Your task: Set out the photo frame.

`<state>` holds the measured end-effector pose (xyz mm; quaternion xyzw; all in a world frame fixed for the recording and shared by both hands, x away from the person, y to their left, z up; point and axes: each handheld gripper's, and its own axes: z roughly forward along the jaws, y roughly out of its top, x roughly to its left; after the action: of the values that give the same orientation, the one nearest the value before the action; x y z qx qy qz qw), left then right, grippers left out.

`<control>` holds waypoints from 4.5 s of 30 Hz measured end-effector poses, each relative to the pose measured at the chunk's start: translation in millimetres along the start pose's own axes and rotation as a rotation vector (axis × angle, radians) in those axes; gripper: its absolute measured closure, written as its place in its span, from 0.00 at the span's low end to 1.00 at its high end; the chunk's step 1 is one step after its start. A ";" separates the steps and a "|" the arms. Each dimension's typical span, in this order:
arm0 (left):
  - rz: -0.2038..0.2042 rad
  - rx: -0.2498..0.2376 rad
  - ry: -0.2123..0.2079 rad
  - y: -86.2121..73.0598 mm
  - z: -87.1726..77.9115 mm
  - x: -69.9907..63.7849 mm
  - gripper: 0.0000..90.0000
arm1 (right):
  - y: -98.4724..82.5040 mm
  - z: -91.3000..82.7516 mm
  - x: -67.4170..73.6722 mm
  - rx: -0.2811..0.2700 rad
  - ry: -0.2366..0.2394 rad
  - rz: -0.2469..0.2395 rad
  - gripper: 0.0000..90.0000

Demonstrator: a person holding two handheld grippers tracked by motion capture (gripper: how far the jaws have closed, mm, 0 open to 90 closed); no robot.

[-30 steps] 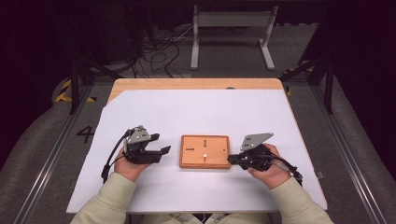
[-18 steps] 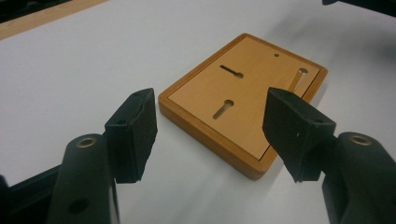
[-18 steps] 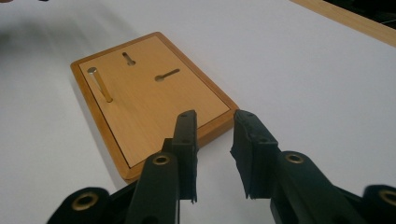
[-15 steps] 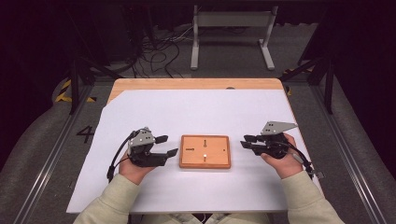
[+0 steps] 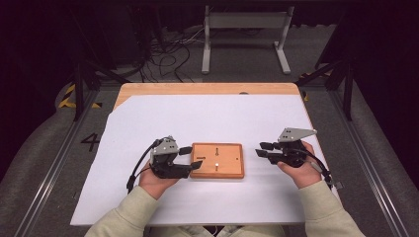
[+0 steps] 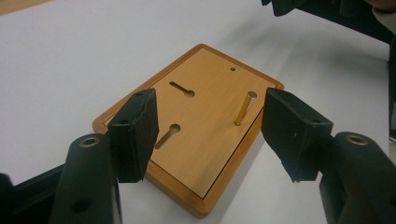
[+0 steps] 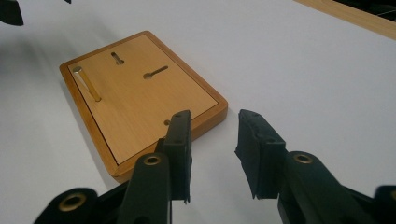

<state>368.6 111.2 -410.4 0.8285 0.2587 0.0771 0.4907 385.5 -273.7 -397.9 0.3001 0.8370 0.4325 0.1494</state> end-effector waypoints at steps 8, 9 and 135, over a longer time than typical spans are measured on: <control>0.009 0.030 -0.034 2.1 17.8 -8.0 0.49 | -1.8 1.2 -1.0 0.005 0.002 0.007 0.71; 0.011 0.039 -0.034 2.2 21.0 -9.0 0.49 | -1.8 1.3 -1.1 0.005 0.002 0.007 0.71; 0.628 0.096 0.060 -22.4 53.3 -68.7 0.67 | 27.3 92.5 3.1 0.243 0.399 0.217 0.47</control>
<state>322.3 44.0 -447.8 0.8874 0.0082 0.2368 0.3954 440.4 -200.9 -429.5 0.3125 0.8587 0.3929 -0.1032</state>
